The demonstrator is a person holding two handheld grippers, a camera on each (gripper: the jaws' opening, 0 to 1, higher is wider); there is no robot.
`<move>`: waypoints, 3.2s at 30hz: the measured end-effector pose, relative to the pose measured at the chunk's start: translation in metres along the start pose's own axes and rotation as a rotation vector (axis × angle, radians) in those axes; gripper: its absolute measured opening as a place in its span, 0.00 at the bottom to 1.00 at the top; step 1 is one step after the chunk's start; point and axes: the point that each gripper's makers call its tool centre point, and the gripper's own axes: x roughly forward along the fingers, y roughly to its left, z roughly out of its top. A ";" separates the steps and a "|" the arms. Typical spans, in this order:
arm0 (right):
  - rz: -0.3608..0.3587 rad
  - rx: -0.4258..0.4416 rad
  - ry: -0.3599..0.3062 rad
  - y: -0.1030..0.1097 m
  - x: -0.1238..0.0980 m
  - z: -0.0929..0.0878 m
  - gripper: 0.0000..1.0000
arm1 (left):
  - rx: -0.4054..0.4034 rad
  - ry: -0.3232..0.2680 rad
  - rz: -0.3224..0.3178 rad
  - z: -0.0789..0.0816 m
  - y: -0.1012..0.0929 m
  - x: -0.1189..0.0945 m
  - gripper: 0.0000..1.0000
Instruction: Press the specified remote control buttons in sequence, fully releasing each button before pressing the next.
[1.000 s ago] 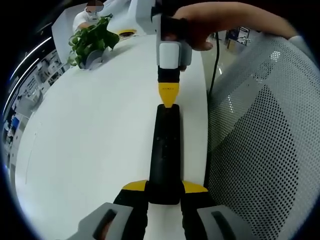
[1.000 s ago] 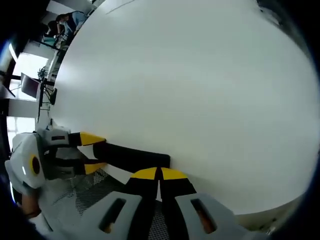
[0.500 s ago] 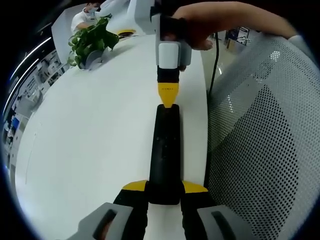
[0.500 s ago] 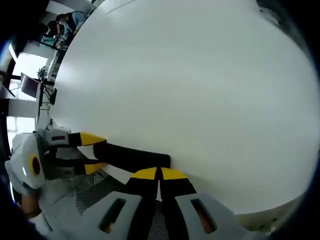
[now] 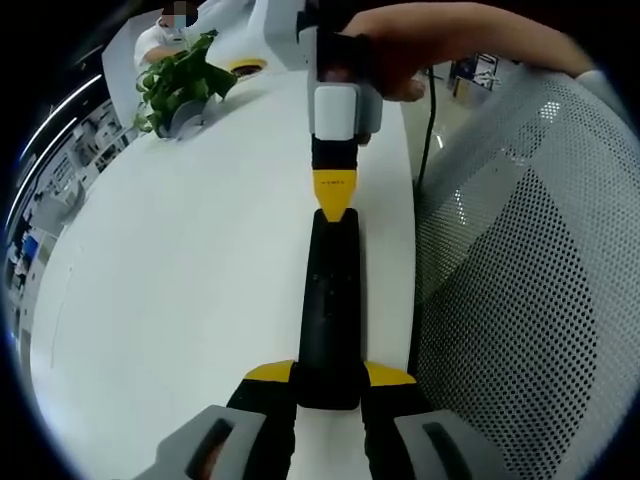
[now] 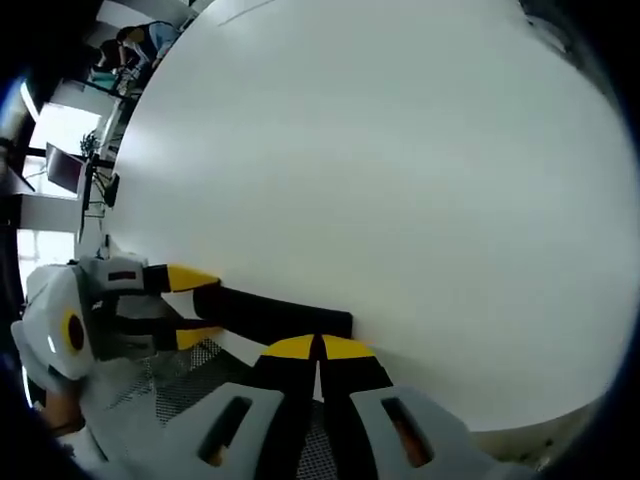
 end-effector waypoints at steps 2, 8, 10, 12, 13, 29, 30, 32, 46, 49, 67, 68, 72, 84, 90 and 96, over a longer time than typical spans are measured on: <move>0.002 0.002 0.000 0.000 0.000 0.001 0.00 | -0.001 0.000 0.000 0.000 0.000 0.000 0.24; -0.003 -0.005 0.001 0.000 0.000 0.001 0.00 | 0.000 0.001 -0.001 0.000 0.000 0.000 0.24; -0.008 -0.015 -0.002 0.000 0.000 0.001 0.00 | 0.000 0.001 -0.001 0.000 0.000 0.000 0.24; -0.023 -0.037 -0.005 0.002 0.000 0.000 0.00 | 0.000 0.002 -0.001 0.000 0.000 0.000 0.24; -0.037 -0.056 -0.005 0.002 0.000 0.000 0.00 | 0.000 0.001 -0.001 0.000 0.000 0.000 0.24; -0.098 -0.119 0.002 0.001 0.000 0.001 0.00 | 0.000 0.002 -0.002 0.000 0.000 0.000 0.24; -0.097 -0.119 0.001 0.002 0.000 0.001 0.00 | 0.000 0.001 -0.002 0.000 0.001 0.000 0.24; -0.096 -0.113 0.001 0.002 0.000 0.000 0.00 | 0.000 0.001 -0.002 0.000 0.000 0.000 0.24; -0.083 -0.117 0.000 0.006 0.001 -0.001 0.00 | -0.001 0.000 -0.002 0.000 0.000 0.000 0.24; -0.075 -0.107 -0.002 0.005 0.001 -0.001 0.00 | -0.002 -0.001 -0.002 0.000 0.000 0.000 0.24; -0.032 -0.053 -0.003 0.003 0.001 0.001 0.00 | -0.005 -0.003 -0.002 0.000 0.000 0.000 0.24; -0.031 -0.053 -0.005 0.004 0.001 0.001 0.00 | -0.005 -0.004 -0.002 0.000 0.000 0.000 0.24; -0.023 -0.064 0.010 0.011 0.001 -0.003 0.00 | -0.004 -0.005 -0.001 0.000 0.000 0.000 0.24; -0.012 -0.081 0.002 0.015 0.002 -0.001 0.00 | -0.003 -0.005 0.000 0.000 0.000 0.000 0.24; -0.015 -0.089 0.017 0.015 0.005 -0.002 0.00 | -0.002 -0.005 0.001 0.000 0.000 0.000 0.24; -0.015 -0.086 0.018 0.015 0.006 -0.002 0.00 | 0.000 -0.004 0.000 0.000 0.000 0.000 0.24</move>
